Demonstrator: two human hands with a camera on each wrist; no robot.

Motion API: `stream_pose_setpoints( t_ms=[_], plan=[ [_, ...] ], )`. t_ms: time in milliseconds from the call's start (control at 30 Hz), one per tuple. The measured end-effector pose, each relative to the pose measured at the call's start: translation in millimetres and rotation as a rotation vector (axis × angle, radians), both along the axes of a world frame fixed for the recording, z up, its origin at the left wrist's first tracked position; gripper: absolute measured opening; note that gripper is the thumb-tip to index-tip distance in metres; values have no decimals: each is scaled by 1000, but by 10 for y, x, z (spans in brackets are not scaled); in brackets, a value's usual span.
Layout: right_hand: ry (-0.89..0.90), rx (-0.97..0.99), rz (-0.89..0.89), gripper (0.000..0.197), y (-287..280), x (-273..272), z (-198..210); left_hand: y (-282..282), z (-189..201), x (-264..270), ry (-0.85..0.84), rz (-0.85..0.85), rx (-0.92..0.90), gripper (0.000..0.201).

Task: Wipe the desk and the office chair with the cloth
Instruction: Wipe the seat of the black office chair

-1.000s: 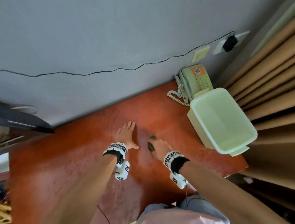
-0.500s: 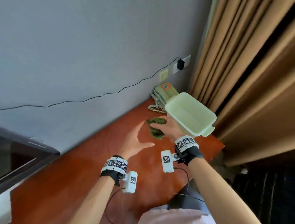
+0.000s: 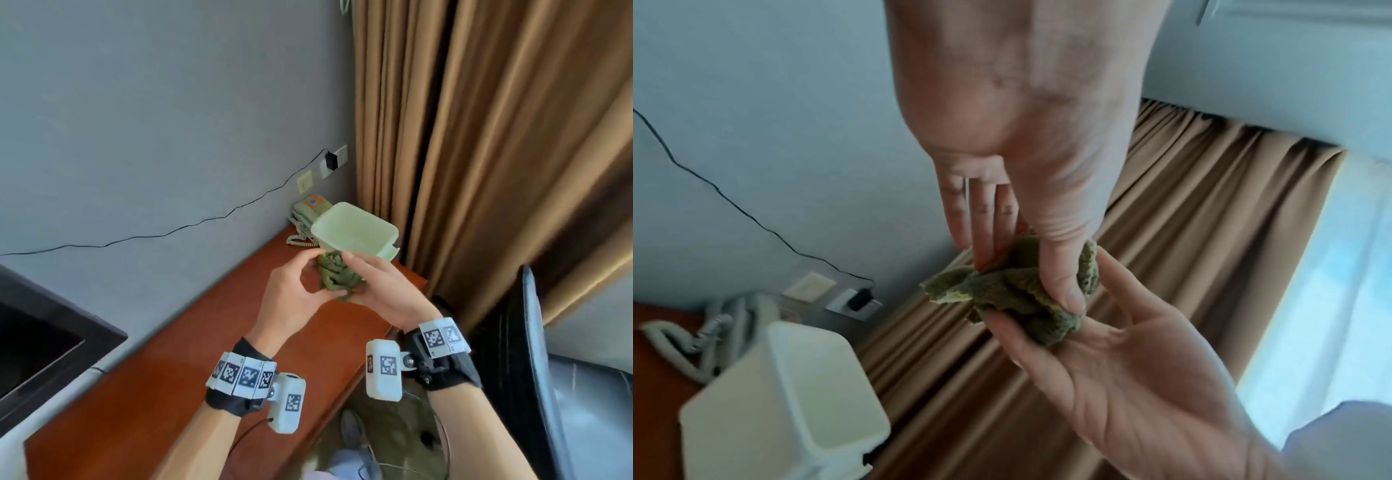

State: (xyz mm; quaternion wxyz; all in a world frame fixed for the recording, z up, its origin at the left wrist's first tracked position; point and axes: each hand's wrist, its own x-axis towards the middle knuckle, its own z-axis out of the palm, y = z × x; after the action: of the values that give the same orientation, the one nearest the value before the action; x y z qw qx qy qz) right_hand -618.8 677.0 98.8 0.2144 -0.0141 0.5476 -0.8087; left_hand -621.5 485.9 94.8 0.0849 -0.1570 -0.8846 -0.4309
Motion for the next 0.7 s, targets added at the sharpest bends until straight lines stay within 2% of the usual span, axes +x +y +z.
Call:
stream_pose_setpoints(
  t_ms=[100, 233, 467, 567, 700],
  plan=[
    [11, -119, -45, 45, 359, 574, 86, 272, 193, 520, 24, -40, 89, 64],
    [60, -162, -165, 44, 610, 1195, 91, 544, 395, 1102, 57, -105, 180, 58],
    [20, -218, -280, 57, 876, 2129, 296, 1007, 606, 1750, 13, -287, 299, 44],
    [44, -246, -430, 53, 1036, 2573, 367, 1246, 630, 1993, -8, -423, 337, 41],
    [24, -375, -636, 52, 1164, 3308, 294, 1556, 506, 2362, -50, -596, 259, 45]
  ],
)
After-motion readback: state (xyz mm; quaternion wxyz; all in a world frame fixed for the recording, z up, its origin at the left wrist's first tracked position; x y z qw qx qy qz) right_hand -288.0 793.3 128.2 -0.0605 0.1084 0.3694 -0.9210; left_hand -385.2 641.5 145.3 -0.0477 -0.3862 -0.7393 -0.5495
